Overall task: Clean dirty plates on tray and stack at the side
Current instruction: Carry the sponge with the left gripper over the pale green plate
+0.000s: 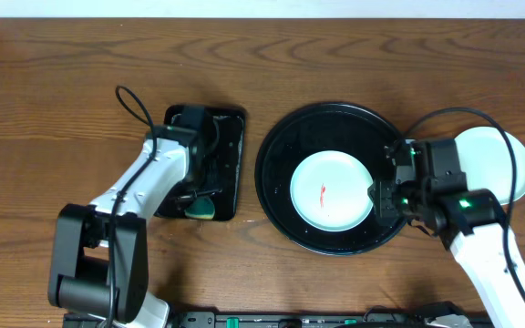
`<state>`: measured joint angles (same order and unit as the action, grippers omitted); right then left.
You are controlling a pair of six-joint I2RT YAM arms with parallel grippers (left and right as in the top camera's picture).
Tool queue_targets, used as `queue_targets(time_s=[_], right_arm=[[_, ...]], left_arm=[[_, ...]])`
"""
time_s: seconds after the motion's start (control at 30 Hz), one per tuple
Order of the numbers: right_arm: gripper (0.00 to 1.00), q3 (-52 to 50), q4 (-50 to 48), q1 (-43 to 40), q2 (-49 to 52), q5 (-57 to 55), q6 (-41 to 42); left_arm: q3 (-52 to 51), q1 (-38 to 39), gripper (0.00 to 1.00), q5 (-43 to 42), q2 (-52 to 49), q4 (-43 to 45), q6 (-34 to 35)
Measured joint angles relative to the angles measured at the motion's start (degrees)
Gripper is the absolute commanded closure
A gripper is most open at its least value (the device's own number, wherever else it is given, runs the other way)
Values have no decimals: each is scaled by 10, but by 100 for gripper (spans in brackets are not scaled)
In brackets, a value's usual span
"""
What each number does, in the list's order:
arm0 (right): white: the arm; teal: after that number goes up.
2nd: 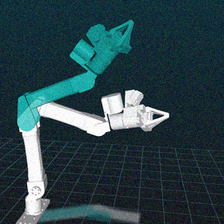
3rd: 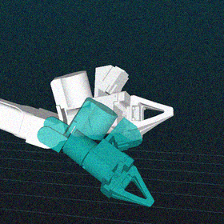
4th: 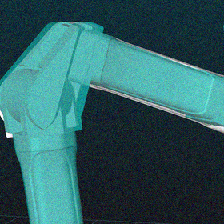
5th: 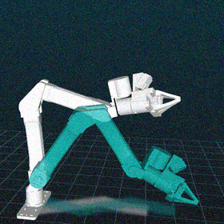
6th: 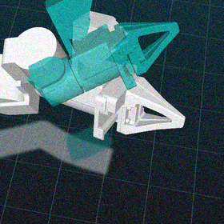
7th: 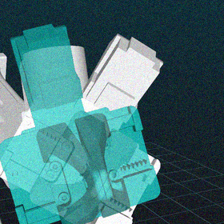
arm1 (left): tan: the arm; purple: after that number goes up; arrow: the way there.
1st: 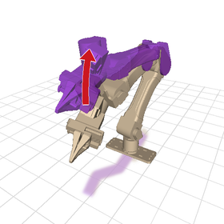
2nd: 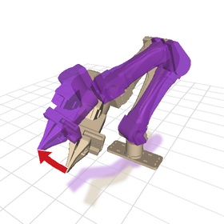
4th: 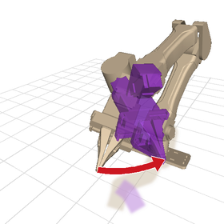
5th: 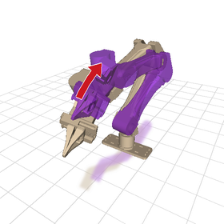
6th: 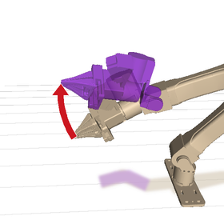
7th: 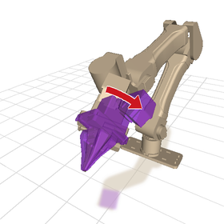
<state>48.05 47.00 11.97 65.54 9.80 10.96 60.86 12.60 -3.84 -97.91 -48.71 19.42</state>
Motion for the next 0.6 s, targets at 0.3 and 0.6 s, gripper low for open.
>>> queue_targets(time_s=[0.3,0.6], right_arm=[[65,0,-44,-2,143,-6,5],[79,0,-123,-41,258,-3,3]], left_arm=[[103,40,93,-83,103,-35,-4],[107,170,92,-113,112,9,32]])
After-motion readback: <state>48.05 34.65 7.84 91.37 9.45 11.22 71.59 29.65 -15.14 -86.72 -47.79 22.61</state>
